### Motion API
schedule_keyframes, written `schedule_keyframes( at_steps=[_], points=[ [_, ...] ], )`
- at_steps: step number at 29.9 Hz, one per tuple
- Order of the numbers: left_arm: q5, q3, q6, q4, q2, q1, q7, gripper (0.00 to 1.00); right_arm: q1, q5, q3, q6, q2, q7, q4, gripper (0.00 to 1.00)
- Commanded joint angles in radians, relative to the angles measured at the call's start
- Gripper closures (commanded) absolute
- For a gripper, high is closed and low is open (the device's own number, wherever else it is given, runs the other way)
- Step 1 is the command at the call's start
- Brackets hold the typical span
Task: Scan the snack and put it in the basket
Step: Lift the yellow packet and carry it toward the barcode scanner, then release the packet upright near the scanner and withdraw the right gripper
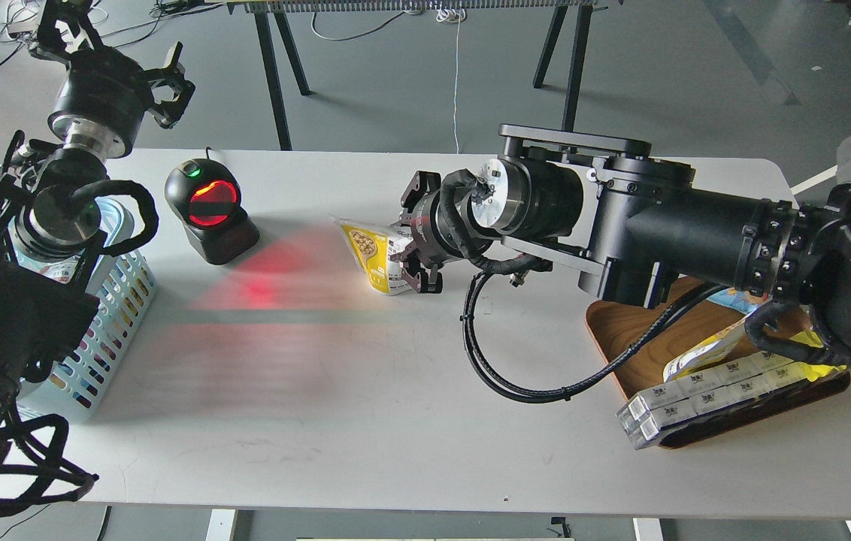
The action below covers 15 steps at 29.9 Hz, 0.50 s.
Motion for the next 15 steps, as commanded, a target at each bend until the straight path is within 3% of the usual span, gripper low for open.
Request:
schedule_keyframes(
  at_steps=[1,15],
  points=[
    [0.001,0.000,0.001,0.000,0.007,0.000,0.002,0.00,0.005,-0.056,0.031,0.000,0.000,-0.001,0.000,0.00],
    [0.032,0.046,0.011,0.002,0.071,0.002,0.009,0.00,0.050,-0.178,0.190,0.000,0.000,-0.003,0.059,0.00]
  ],
)
